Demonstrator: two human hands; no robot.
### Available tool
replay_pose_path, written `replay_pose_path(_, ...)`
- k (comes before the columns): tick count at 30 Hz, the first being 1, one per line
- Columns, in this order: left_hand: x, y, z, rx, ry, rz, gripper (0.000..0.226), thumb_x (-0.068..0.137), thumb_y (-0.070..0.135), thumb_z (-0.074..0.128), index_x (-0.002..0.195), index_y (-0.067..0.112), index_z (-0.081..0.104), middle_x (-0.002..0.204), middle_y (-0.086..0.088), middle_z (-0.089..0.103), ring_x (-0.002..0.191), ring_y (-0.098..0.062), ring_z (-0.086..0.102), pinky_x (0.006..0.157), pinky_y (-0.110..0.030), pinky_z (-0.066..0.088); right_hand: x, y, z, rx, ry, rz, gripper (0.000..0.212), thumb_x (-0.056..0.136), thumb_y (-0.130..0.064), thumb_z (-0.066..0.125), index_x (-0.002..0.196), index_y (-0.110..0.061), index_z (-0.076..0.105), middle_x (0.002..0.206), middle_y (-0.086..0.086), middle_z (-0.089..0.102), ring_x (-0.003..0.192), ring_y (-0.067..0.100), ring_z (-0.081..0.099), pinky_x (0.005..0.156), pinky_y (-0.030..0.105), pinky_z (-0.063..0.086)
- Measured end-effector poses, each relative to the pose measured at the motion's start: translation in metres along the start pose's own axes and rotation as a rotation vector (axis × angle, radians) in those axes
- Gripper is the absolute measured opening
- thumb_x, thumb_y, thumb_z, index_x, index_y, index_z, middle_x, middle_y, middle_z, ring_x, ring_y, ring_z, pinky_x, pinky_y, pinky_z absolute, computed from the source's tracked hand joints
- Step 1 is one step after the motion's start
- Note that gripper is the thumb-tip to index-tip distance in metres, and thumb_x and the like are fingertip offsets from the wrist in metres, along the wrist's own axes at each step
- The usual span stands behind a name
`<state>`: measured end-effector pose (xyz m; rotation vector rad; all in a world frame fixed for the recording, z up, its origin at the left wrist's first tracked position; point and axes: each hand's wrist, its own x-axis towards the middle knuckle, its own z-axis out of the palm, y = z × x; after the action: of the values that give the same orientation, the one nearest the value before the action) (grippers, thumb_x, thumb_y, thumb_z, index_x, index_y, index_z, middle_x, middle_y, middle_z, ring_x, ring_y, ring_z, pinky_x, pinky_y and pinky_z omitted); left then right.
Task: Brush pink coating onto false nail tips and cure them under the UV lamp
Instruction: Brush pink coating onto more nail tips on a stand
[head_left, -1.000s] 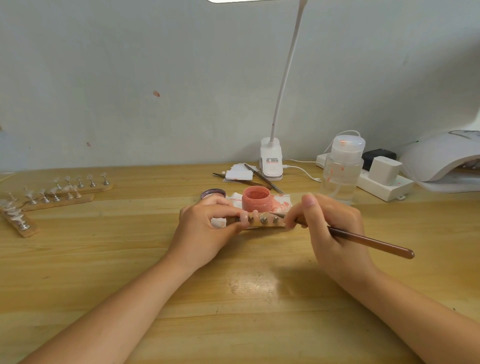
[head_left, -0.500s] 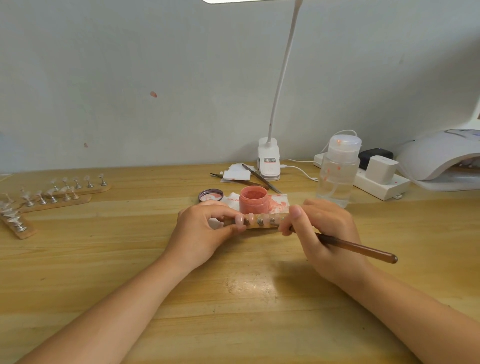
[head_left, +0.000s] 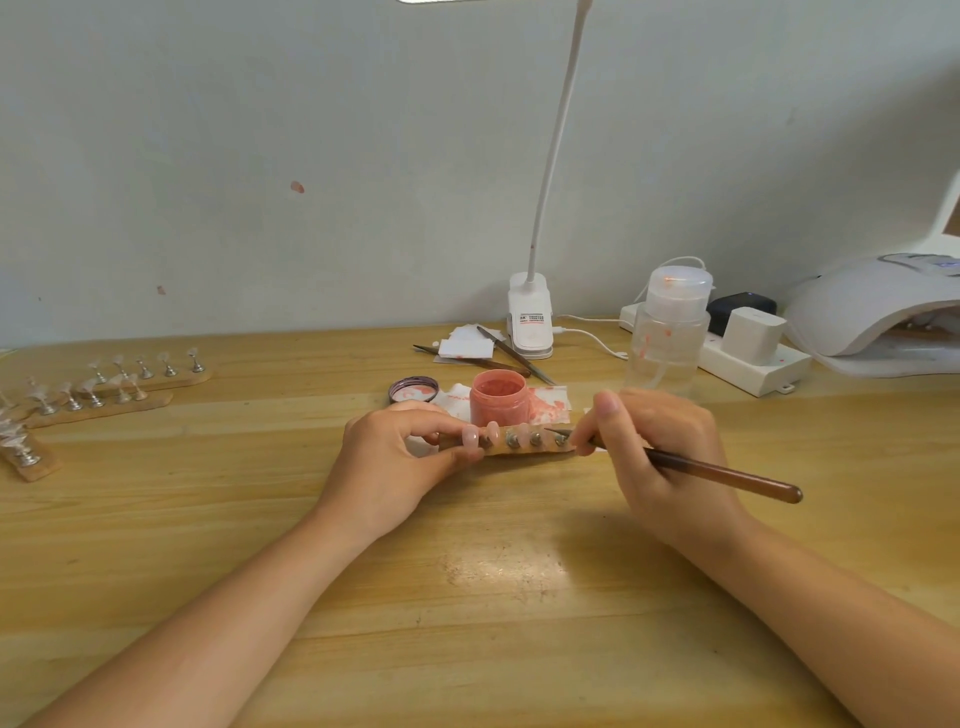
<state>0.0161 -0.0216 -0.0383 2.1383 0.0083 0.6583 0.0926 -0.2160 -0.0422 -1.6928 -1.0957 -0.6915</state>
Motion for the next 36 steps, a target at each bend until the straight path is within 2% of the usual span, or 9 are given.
replay_pose_path(5,0.001,0.001,0.001,-0.005,-0.006,0.000,0.013,0.068,0.009,0.076,0.068,0.021,0.072,0.077,0.008,0.071,0.084,-0.022,0.061,0.082,-0.027,0.046,0.000,-0.001,0.001,0.000,-0.013,-0.012,0.065,0.097,-0.043,0.030,0.056,-0.009,0.066,0.049,0.002,0.059,0.047,0.016,0.057,0.047,0.036,0.046)
replay_pose_path(9,0.000,0.000,0.000,0.001,0.011,0.007,0.018,0.067,0.008,0.076,0.066,0.025,0.070,0.075,0.013,0.069,0.081,-0.023,0.060,0.078,-0.023,0.045,0.001,0.000,0.001,-0.055,-0.010,-0.015,0.058,0.096,-0.037,0.034,0.058,-0.007,0.066,0.051,0.004,0.059,0.049,0.021,0.056,0.047,0.038,0.045)
replay_pose_path(13,0.000,-0.001,0.001,-0.005,0.018,-0.005,0.019,0.066,0.012,0.077,0.065,0.029,0.070,0.071,0.020,0.068,0.078,-0.015,0.059,0.073,-0.015,0.043,0.001,-0.001,-0.003,0.075,0.033,0.058,0.057,0.095,-0.037,0.036,0.054,-0.009,0.065,0.047,0.000,0.058,0.047,0.008,0.056,0.048,0.030,0.046)
replay_pose_path(17,0.000,-0.002,0.000,0.003,0.013,0.016,0.023,0.066,0.012,0.078,0.066,0.033,0.069,0.077,0.013,0.069,0.078,-0.008,0.060,0.076,-0.016,0.044,0.006,0.003,-0.011,0.140,0.118,0.099,0.052,0.093,-0.031,0.035,0.054,-0.013,0.062,0.046,0.000,0.056,0.047,0.007,0.055,0.050,0.016,0.042)
replay_pose_path(21,0.000,-0.001,0.001,0.009,0.020,0.019,0.019,0.065,0.014,0.078,0.065,0.031,0.070,0.077,0.011,0.069,0.079,-0.004,0.060,0.076,-0.010,0.042,0.004,0.007,-0.012,0.029,0.052,0.064,0.053,0.093,-0.030,0.035,0.057,-0.007,0.066,0.050,0.002,0.059,0.050,0.010,0.057,0.047,0.034,0.046)
replay_pose_path(23,0.000,-0.001,0.001,0.011,0.022,0.023,0.018,0.065,0.014,0.078,0.064,0.030,0.069,0.076,0.013,0.069,0.078,-0.003,0.060,0.075,-0.008,0.041,0.003,0.008,-0.011,-0.012,0.044,0.043,0.052,0.093,-0.029,0.035,0.058,-0.008,0.067,0.051,0.002,0.060,0.051,0.010,0.058,0.046,0.036,0.046)
replay_pose_path(28,0.000,-0.002,0.001,-0.010,0.020,0.027,0.013,0.063,0.016,0.078,0.066,0.027,0.071,0.073,0.017,0.068,0.074,0.000,0.059,0.073,-0.007,0.040,0.003,0.005,-0.011,0.009,0.005,0.087,0.055,0.092,-0.034,0.035,0.055,-0.010,0.066,0.047,-0.004,0.057,0.047,0.009,0.056,0.048,0.026,0.046)
replay_pose_path(32,0.000,-0.002,0.001,-0.007,0.026,0.038,0.017,0.064,0.014,0.078,0.064,0.029,0.070,0.076,0.012,0.069,0.077,-0.007,0.060,0.074,-0.009,0.042,0.008,0.005,-0.016,0.085,0.102,0.151,0.048,0.092,-0.034,0.036,0.059,-0.013,0.063,0.050,-0.003,0.057,0.051,0.011,0.057,0.050,0.018,0.044)
replay_pose_path(36,0.000,-0.001,0.001,-0.021,0.039,0.048,0.020,0.064,0.014,0.078,0.063,0.031,0.069,0.076,0.013,0.070,0.078,-0.005,0.060,0.075,-0.008,0.041,0.012,0.010,-0.024,-0.273,-0.038,0.145,0.030,0.091,-0.032,0.049,0.072,-0.015,0.065,0.063,-0.008,0.059,0.058,0.007,0.056,0.050,0.025,0.045)
